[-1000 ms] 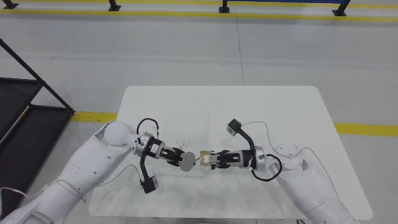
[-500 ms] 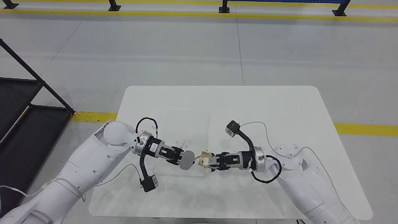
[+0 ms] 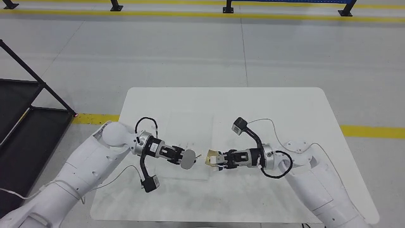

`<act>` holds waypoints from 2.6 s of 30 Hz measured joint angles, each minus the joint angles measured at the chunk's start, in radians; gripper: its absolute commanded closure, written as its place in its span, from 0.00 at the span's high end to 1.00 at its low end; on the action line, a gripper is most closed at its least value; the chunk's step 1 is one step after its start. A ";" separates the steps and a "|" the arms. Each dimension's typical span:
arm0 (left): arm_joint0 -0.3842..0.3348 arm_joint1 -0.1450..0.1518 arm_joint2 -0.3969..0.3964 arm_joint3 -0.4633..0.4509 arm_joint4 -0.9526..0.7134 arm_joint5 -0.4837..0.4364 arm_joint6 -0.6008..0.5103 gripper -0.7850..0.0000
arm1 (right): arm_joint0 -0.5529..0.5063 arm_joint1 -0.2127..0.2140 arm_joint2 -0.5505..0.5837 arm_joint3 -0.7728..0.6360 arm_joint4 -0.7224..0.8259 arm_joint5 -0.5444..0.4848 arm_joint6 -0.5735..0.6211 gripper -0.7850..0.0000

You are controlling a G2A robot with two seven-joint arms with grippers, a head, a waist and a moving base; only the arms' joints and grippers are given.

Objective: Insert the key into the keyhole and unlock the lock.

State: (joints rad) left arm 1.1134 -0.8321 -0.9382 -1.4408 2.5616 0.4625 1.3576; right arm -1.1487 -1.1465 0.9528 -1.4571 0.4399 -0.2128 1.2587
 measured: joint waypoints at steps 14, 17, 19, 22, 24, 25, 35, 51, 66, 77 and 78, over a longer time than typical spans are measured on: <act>-0.105 0.017 0.036 -0.009 0.005 -0.052 0.052 0.00 | 0.212 -0.026 -0.081 0.143 0.059 0.154 0.220 0.00; -0.104 0.017 0.036 -0.009 0.007 -0.052 0.052 0.00 | 0.209 -0.026 -0.080 0.141 0.059 0.152 0.219 0.00; -0.104 0.017 0.036 -0.009 0.006 -0.051 0.052 0.00 | 0.209 -0.026 -0.080 0.141 0.058 0.152 0.219 0.00; -0.104 0.017 0.036 -0.009 0.006 -0.051 0.052 0.00 | 0.209 -0.026 -0.080 0.141 0.058 0.152 0.219 0.00; -0.101 0.016 0.036 -0.008 0.004 -0.058 0.041 0.00 | 0.209 -0.026 -0.080 0.141 0.058 0.152 0.219 0.00; -0.099 0.016 0.039 -0.008 -0.005 -0.065 0.035 0.00 | 0.209 -0.026 -0.080 0.141 0.058 0.152 0.219 0.00; -0.126 0.022 0.067 -0.035 -0.105 -0.178 0.178 0.00 | 0.272 -0.005 -0.147 0.124 0.034 0.134 0.277 0.00; -0.193 0.072 0.213 -0.152 -0.109 -0.178 0.178 0.00 | 0.459 0.077 -0.450 0.137 0.207 0.040 0.277 0.00; -0.212 0.080 0.266 -0.174 -0.162 -0.149 0.149 0.00 | 0.580 0.121 -0.632 0.132 0.389 -0.057 0.277 0.00; -0.234 0.068 0.303 -0.153 -0.173 -0.117 0.118 0.00 | 0.602 0.119 -0.658 0.131 0.434 -0.071 0.277 0.00; -0.235 0.067 0.306 -0.151 -0.174 -0.114 0.115 0.00 | 0.602 0.118 -0.658 0.131 0.434 -0.071 0.277 0.00</act>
State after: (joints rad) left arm 0.8779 -0.7650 -0.6322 -1.5922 2.3875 0.3481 1.4727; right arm -0.5463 -1.0286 0.2948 -1.3259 0.8744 -0.2842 1.5359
